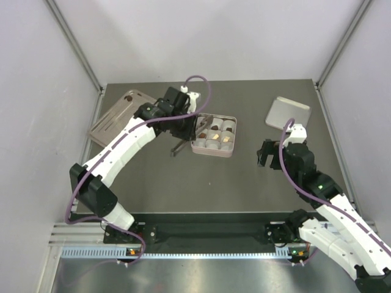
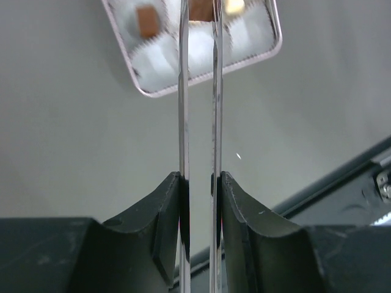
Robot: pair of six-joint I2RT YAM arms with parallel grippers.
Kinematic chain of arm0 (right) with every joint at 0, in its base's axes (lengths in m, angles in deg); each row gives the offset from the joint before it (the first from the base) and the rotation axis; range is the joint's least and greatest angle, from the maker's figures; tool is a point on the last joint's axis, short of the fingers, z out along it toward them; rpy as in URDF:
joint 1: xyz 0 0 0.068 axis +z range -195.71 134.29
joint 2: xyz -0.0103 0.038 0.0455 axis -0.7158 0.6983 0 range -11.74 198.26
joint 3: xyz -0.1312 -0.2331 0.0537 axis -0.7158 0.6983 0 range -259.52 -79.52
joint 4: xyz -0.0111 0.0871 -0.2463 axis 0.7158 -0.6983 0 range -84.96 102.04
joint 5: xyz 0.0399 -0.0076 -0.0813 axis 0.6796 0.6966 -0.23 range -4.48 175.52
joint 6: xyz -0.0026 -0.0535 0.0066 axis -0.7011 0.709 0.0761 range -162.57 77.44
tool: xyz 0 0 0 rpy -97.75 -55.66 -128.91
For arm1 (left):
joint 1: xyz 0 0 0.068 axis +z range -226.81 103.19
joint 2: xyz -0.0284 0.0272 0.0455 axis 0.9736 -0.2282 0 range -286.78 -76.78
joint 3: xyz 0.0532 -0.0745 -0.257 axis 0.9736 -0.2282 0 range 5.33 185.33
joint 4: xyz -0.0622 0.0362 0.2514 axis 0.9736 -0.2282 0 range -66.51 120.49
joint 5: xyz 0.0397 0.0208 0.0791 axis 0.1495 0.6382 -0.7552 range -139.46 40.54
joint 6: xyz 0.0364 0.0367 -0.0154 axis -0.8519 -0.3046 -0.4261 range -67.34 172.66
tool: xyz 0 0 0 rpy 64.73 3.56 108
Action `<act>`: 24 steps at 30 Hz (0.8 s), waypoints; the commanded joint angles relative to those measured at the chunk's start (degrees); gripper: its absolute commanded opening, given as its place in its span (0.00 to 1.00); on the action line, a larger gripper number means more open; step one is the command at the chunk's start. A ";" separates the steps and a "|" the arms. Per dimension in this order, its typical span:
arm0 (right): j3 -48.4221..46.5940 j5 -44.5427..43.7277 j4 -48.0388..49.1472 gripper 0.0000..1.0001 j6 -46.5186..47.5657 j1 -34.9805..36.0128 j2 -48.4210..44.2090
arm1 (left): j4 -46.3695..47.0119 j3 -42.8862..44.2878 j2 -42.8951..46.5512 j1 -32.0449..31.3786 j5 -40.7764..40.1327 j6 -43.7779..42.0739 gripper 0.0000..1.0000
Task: Pack the chocolate
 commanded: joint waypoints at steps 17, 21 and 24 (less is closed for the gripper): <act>-3.03 -0.42 -0.52 1.00 -0.03 0.00 1.33 | 5.79 -13.06 2.92 -4.69 -9.22 3.73 0.36; -2.95 -0.51 -0.51 1.00 -0.03 -0.09 0.98 | 6.15 -12.44 1.25 -4.69 -9.93 3.55 0.36; -2.68 -0.86 -0.60 1.00 0.23 0.00 1.06 | 6.06 -11.91 -0.42 -4.69 -10.11 3.55 0.36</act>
